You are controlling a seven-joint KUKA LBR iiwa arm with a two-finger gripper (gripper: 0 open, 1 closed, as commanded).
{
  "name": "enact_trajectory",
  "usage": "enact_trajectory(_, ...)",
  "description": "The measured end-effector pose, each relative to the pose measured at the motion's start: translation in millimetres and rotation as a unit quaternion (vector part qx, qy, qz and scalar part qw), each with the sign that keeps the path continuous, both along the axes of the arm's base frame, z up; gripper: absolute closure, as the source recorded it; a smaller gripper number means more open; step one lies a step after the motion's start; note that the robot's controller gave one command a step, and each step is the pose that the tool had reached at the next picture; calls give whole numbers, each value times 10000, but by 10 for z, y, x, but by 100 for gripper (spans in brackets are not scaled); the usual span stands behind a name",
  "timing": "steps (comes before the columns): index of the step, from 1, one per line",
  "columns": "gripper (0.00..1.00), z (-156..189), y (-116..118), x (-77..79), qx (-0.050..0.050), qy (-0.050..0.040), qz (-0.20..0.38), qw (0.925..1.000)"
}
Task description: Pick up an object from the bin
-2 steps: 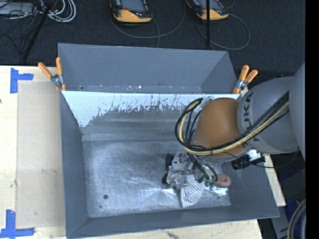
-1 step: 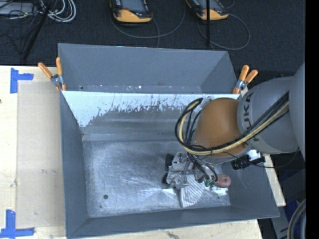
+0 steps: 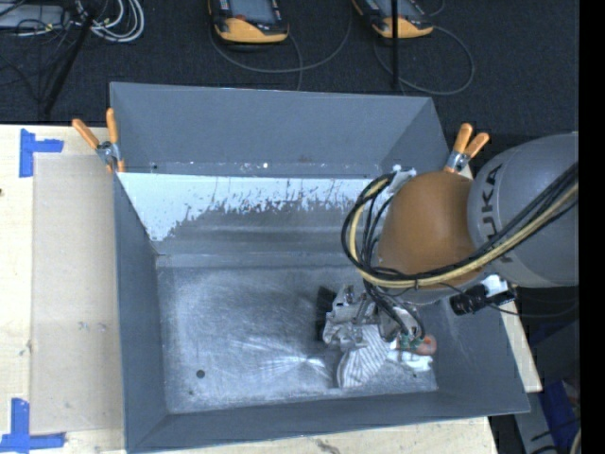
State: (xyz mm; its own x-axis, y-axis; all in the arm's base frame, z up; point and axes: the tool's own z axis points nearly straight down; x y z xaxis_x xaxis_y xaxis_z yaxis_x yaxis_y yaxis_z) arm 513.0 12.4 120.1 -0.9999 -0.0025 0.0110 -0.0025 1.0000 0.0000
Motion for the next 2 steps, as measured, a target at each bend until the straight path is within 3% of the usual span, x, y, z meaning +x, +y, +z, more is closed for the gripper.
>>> enact_trajectory(2,100,1081,-3,12,0,-28,-7,10000)
